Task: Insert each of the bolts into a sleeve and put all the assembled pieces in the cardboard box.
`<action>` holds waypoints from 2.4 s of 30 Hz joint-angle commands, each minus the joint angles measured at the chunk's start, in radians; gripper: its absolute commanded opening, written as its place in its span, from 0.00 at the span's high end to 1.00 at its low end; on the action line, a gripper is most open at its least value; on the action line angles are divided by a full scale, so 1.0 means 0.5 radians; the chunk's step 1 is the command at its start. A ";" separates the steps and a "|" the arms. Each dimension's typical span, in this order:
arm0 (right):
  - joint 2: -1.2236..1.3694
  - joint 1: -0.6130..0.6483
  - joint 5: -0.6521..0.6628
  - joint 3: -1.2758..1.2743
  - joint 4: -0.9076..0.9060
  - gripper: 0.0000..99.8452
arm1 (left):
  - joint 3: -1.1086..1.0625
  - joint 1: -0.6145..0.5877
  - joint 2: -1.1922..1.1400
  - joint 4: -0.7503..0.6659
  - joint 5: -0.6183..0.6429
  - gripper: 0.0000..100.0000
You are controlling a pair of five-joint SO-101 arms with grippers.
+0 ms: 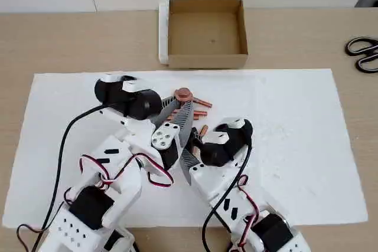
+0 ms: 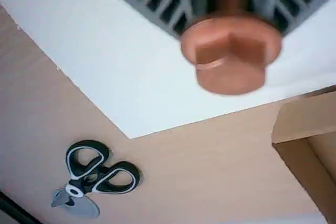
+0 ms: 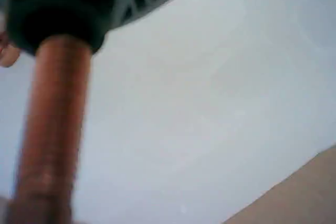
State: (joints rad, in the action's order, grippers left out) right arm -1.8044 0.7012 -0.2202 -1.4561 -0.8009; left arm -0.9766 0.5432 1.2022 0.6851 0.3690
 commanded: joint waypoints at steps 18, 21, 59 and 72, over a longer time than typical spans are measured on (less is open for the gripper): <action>-0.017 0.002 -0.015 0.015 0.054 1.00 | 0.112 0.009 0.028 -0.018 0.028 0.99; -0.017 0.002 -0.015 0.015 0.054 1.00 | 0.112 0.009 0.021 -0.018 0.028 0.99; -0.014 0.026 -0.015 0.015 0.054 1.00 | 0.069 0.006 0.018 -0.037 0.025 0.99; -0.014 0.026 -0.015 0.015 0.054 1.00 | 0.029 0.009 0.018 -0.003 0.025 0.99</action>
State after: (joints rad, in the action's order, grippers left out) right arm -1.8044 0.7089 -0.2202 -1.4561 -0.8009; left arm -0.9659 0.5432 1.2037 0.6866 0.3767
